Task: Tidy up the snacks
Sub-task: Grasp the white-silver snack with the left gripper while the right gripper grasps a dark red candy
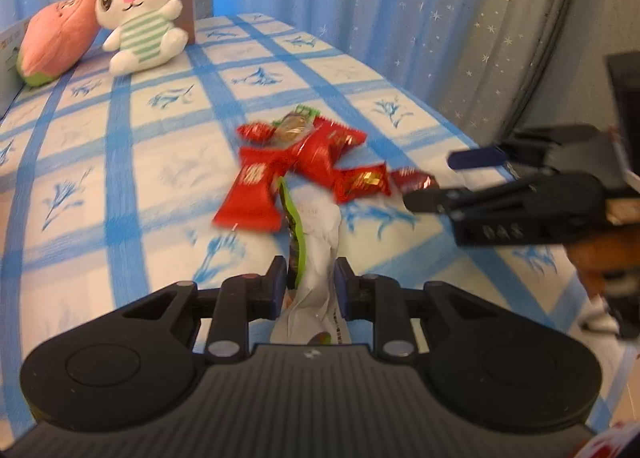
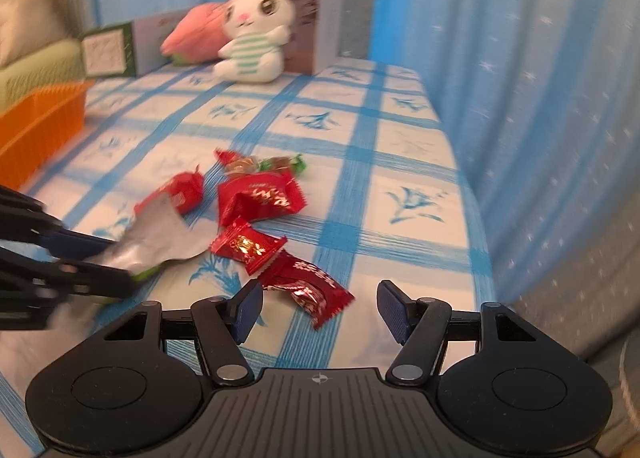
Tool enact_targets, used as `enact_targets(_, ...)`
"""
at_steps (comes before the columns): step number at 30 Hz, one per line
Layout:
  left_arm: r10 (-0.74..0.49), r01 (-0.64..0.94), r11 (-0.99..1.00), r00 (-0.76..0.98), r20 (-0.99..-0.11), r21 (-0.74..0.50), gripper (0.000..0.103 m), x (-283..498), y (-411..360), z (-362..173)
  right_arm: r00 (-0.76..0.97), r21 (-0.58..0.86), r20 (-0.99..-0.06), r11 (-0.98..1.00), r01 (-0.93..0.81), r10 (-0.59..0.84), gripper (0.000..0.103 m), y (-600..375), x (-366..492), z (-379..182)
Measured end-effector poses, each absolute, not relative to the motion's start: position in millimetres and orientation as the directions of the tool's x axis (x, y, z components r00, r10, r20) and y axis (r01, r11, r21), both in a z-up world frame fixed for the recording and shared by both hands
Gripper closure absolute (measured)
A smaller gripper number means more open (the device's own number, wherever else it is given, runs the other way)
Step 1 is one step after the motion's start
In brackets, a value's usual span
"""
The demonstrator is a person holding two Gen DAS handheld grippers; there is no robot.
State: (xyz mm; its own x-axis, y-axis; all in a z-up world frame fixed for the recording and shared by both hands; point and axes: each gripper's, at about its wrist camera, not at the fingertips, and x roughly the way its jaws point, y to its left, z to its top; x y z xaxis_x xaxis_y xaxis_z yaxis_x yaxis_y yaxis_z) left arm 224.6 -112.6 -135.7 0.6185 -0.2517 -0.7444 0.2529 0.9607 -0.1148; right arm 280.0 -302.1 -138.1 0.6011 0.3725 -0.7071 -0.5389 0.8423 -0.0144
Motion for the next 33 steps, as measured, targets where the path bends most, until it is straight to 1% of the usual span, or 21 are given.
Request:
enact_targets(3,-0.257,0.252,0.96,0.607,-0.752,-0.124,0.08,210.7,-100.5,-134.1,0.591,-0.046,-0.711,0.815,-0.578,0.38,0.041,-295.9,285.4,-143.8)
enact_targets(4,-0.255,0.249,0.961,0.606,-0.754,-0.124,0.08,206.1,-97.2,-133.8,0.593,-0.05,-0.707,0.81,-0.584,0.384,0.043,-295.2,286.7,-144.7)
enact_targets(6,-0.247,0.24,0.963,0.605,-0.757,-0.123,0.08,198.5,-90.3,-133.1,0.579,-0.028,-0.711,0.806,-0.591,0.399,0.052,-295.0,289.8,-145.4)
enact_targets(8,-0.249,0.236,0.963,0.602,-0.759,-0.129,0.079,192.9,-84.3,-132.6,0.563,-0.007,-0.717,0.803,-0.596,0.411,0.066,-294.1,288.0,-144.5)
enact_targets(9,-0.251,0.235,0.963,0.601,-0.759,-0.133,0.079,190.4,-82.0,-132.5,0.558,0.001,-0.719,0.803,-0.595,0.414,0.072,-293.4,285.9,-143.8)
enact_targets(10,-0.252,0.232,0.963,0.6,-0.759,-0.136,0.079,189.0,-80.1,-132.2,0.554,0.012,-0.722,0.808,-0.59,0.414,0.08,-293.0,283.3,-142.9)
enact_targets(12,-0.247,0.224,0.965,0.604,-0.758,-0.136,0.077,186.1,-79.2,-131.6,0.555,0.024,-0.729,0.825,-0.565,0.401,0.08,-291.8,276.5,-141.0)
enact_targets(14,-0.231,0.221,0.968,0.611,-0.757,-0.116,0.071,184.6,-80.9,-131.3,0.554,0.053,-0.73,0.841,-0.538,0.4,0.08,-292.8,268.6,-139.2)
enact_targets(20,-0.213,0.233,0.969,0.635,-0.743,-0.079,0.069,185.1,-89.6,-130.6,0.56,0.142,-0.725,0.882,-0.449,0.401,0.08,-299.1,249.6,-133.9)
enact_targets(23,-0.207,0.251,0.967,0.64,-0.74,-0.053,0.068,188.6,-95.1,-131.5,0.56,0.168,-0.725,0.891,-0.422,0.402,0.08,-300.2,243.9,-132.7)
enact_targets(28,-0.172,0.309,0.95,0.625,-0.761,0.039,0.068,195.3,-108.8,-136.2,0.561,0.164,-0.73,0.896,-0.413,0.392,0.08,-298.4,242.0,-130.7)
enact_targets(31,-0.161,0.322,0.945,0.614,-0.772,0.06,0.069,195.7,-110.9,-139.3,0.562,0.156,-0.732,0.897,-0.413,0.386,0.08,-297.7,241.9,-131.1)
enact_targets(33,-0.165,0.32,0.946,0.608,-0.777,0.049,0.077,196.1,-109.4,-139.3,0.562,0.139,-0.735,0.896,-0.421,0.379,0.08,-295.6,241.5,-131.9)
